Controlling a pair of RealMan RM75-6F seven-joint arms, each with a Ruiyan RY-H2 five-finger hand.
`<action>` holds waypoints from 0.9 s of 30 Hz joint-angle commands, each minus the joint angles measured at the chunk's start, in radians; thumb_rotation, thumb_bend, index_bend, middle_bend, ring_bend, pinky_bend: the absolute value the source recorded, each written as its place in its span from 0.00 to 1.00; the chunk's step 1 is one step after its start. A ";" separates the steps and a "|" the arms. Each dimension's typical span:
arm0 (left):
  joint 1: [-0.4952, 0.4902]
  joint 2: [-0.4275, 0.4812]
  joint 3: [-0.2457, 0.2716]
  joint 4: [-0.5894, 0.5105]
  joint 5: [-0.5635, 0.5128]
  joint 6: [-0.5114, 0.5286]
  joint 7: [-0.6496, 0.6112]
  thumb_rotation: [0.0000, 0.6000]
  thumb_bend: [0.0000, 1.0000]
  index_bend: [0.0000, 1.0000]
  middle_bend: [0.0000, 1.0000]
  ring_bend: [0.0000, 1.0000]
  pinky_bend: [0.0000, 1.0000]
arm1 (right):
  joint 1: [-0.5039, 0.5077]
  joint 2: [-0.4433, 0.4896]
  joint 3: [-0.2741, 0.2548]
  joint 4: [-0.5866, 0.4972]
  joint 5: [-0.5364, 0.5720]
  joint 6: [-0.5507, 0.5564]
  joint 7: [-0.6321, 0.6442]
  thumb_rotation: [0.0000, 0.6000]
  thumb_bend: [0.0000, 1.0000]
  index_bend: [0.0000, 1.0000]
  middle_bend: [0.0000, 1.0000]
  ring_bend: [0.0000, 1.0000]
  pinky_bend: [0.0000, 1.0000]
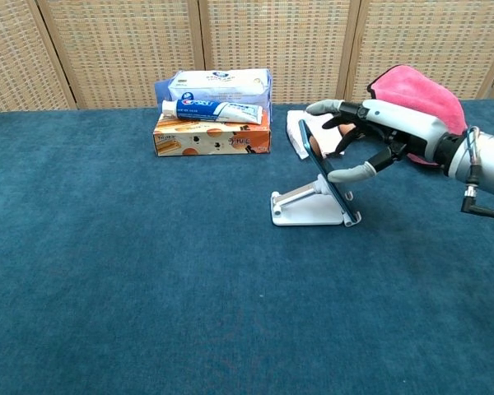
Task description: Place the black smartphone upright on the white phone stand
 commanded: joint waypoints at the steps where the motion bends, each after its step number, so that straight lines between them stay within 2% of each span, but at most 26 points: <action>1: 0.000 0.001 0.000 0.000 0.001 0.000 -0.002 1.00 0.00 0.00 0.00 0.00 0.00 | -0.004 0.016 -0.001 -0.019 0.002 0.004 -0.001 1.00 0.36 0.01 0.00 0.04 0.19; 4: 0.001 0.003 0.000 -0.002 0.003 0.002 -0.005 1.00 0.00 0.00 0.00 0.00 0.00 | -0.010 0.053 -0.001 -0.056 0.003 0.013 -0.006 1.00 0.36 0.00 0.00 0.00 0.13; 8: 0.005 0.005 0.001 -0.002 0.011 0.011 -0.012 1.00 0.00 0.00 0.00 0.00 0.00 | -0.035 0.136 0.002 -0.138 0.004 0.061 -0.039 1.00 0.35 0.00 0.00 0.00 0.07; 14: 0.021 0.016 0.010 -0.004 0.056 0.038 -0.045 1.00 0.00 0.00 0.00 0.00 0.00 | -0.116 0.325 -0.021 -0.365 0.000 0.150 -0.138 1.00 0.29 0.00 0.00 0.00 0.00; 16: 0.030 0.022 0.015 -0.006 0.081 0.057 -0.062 1.00 0.00 0.00 0.00 0.00 0.00 | -0.156 0.401 -0.037 -0.463 0.001 0.179 -0.197 1.00 0.24 0.00 0.00 0.00 0.00; 20: 0.054 0.024 0.019 0.005 0.116 0.106 -0.085 1.00 0.00 0.00 0.00 0.00 0.00 | -0.245 0.525 -0.059 -0.642 0.034 0.223 -0.373 1.00 0.03 0.00 0.00 0.00 0.00; 21: 0.061 0.021 0.020 0.011 0.123 0.121 -0.087 1.00 0.00 0.00 0.00 0.00 0.00 | -0.274 0.551 -0.064 -0.685 0.047 0.240 -0.429 1.00 0.00 0.00 0.00 0.00 0.00; 27: 0.085 -0.009 0.019 0.042 0.172 0.192 -0.096 1.00 0.00 0.00 0.00 0.00 0.00 | -0.435 0.633 -0.069 -0.875 0.154 0.346 -0.740 1.00 0.00 0.00 0.00 0.00 0.00</action>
